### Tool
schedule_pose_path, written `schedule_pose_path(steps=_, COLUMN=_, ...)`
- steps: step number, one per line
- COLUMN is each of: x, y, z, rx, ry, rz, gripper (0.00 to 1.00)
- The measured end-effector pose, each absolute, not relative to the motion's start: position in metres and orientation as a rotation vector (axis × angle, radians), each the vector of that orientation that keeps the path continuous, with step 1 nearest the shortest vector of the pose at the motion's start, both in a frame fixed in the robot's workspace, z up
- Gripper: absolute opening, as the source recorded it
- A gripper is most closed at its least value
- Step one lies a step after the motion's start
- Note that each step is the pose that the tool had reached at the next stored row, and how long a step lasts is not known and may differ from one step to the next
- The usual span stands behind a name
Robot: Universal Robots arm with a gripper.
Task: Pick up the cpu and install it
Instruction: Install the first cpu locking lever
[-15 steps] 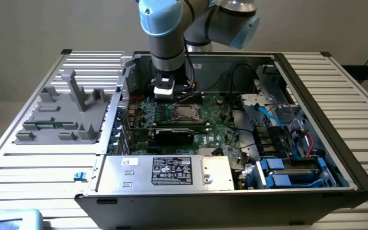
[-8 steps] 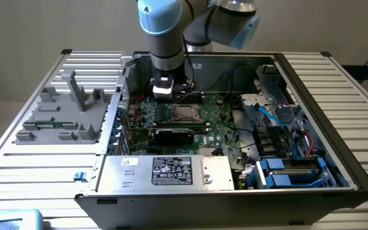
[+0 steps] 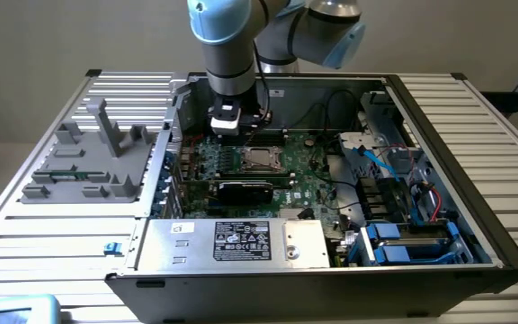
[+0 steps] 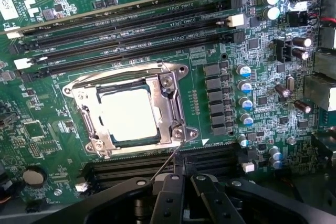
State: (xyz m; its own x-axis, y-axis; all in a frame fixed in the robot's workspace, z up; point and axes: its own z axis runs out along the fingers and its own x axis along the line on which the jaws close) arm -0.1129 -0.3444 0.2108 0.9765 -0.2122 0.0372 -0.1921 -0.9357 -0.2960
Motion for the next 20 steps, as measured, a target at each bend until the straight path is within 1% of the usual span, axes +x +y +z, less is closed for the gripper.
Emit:
schedule_pose_path(steps=5, x=-0.1129, y=-0.3444, z=0.2106, rx=-2.826, ry=0.291, rz=-0.132, gripper=0.11)
schedule_pose_path(steps=10, x=-0.1129, y=-0.3443, z=0.2088, rx=-2.824, ry=0.287, rz=-0.154, gripper=0.11)
schedule_pose_path(steps=20, x=-0.1137, y=-0.3416, z=0.2068, rx=-2.823, ry=0.288, rz=-0.163, gripper=0.11)
